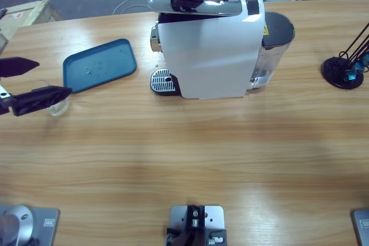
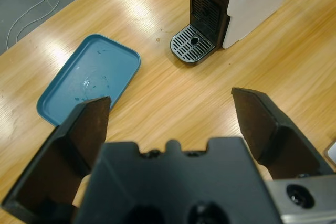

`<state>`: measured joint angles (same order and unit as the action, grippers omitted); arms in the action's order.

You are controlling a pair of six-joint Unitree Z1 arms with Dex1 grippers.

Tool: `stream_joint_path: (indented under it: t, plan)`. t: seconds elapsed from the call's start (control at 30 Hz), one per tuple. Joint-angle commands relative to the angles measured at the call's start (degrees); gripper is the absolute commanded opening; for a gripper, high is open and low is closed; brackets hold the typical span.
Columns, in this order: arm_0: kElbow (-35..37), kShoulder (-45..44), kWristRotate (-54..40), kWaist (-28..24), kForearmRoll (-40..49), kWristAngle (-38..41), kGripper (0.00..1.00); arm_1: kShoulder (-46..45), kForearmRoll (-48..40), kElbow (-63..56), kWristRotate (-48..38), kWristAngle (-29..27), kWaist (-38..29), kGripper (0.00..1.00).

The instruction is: Pour coffee

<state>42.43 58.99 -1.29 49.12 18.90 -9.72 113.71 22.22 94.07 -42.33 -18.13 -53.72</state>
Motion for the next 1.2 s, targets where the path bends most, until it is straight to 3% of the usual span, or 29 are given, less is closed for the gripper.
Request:
stream_joint_path:
  t: [0.03, 0.8, 0.93, 1.0, 1.07, 1.1, 1.2]
  plan:
    - [-1.12, 1.04, 0.59, 0.71, 0.88, 0.76, 0.991, 14.87, 5.73, -6.97, -0.65, 4.91, -4.11, 0.0]
    - [-1.21, 1.6, 0.59, 0.71, 0.79, 0.85, 0.991, 16.77, 10.56, -5.83, -0.83, 8.09, -3.83, 0.0]
    - [-1.19, 1.48, 0.59, 0.71, 0.79, 0.81, 0.991, 14.28, 10.73, -4.83, 2.71, 1.99, -3.76, 0.0]
    - [-1.16, 1.11, 0.59, 0.71, 0.65, 0.62, 0.991, 9.83, 10.49, -3.69, 8.89, -1.63, -3.76, 0.015]
    - [-1.25, 0.83, 0.59, 0.71, 0.56, 0.51, 0.991, 4.42, 11.28, 0.8, 16.95, -5.2, -4.18, 0.782]
    - [-1.28, 0.86, 0.59, 0.71, 0.52, 0.49, 0.991, 1.73, 11.68, 3.08, 20.37, -6.53, -5.21, 0.974]
    - [-1.69, 0.26, 0.59, 0.71, 0.52, 0.49, 0.991, -5.6, 13.16, 9.62, 28.95, -9.41, -9.82, 1.0]
